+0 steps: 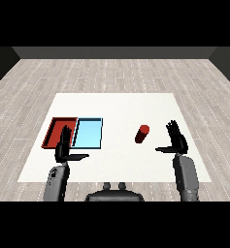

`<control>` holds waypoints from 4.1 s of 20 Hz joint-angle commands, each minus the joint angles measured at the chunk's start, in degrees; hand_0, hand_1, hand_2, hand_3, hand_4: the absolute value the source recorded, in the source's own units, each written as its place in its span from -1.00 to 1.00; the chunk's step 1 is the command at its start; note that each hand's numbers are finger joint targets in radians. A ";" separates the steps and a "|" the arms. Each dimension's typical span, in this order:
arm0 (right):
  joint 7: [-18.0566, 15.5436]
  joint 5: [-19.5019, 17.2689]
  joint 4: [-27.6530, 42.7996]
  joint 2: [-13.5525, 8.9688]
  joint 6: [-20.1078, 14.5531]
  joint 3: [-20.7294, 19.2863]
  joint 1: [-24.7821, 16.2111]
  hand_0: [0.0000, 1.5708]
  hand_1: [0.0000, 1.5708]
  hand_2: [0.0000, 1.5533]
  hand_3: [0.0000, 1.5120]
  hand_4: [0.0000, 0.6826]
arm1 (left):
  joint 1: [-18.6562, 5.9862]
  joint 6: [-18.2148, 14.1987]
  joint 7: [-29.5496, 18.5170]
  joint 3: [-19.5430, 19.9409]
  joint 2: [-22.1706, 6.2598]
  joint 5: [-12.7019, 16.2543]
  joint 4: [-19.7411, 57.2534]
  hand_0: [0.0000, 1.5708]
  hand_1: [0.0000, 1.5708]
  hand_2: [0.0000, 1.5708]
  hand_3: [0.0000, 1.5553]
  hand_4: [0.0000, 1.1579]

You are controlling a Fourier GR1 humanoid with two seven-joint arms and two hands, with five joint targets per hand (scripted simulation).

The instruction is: Pick the red can and put it in the red box

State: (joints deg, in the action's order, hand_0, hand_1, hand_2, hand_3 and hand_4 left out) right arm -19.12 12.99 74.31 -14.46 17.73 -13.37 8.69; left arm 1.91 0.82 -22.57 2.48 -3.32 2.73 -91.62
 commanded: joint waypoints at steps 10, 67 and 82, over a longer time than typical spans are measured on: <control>-6.50 -1.52 -11.06 0.83 0.32 -0.95 5.23 -1.00 -1.00 -1.00 -1.00 -1.00 | -5.51 -0.78 2.35 1.26 -0.24 -0.32 1.92 -1.00 -1.00 -1.00 -1.00 -1.00; -18.30 -1.14 -50.90 6.62 -2.51 0.66 27.39 -1.00 -1.00 -1.00 -1.00 -1.00 | 0.86 2.49 0.64 1.90 0.49 2.69 -0.80 -1.00 -1.00 -1.00 -1.00 -1.00; -15.55 -2.19 -52.13 6.51 -4.71 1.51 30.95 -1.00 -1.00 -1.00 -1.00 -1.00 | 2.08 1.22 -1.03 0.75 1.70 0.91 -1.75 -1.00 -1.00 -1.00 -1.00 -1.00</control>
State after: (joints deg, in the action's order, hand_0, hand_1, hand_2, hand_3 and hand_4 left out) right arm -34.88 11.41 23.52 -7.69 12.74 -12.21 38.58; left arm 1.85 2.54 -21.94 4.38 -2.66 4.87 -92.94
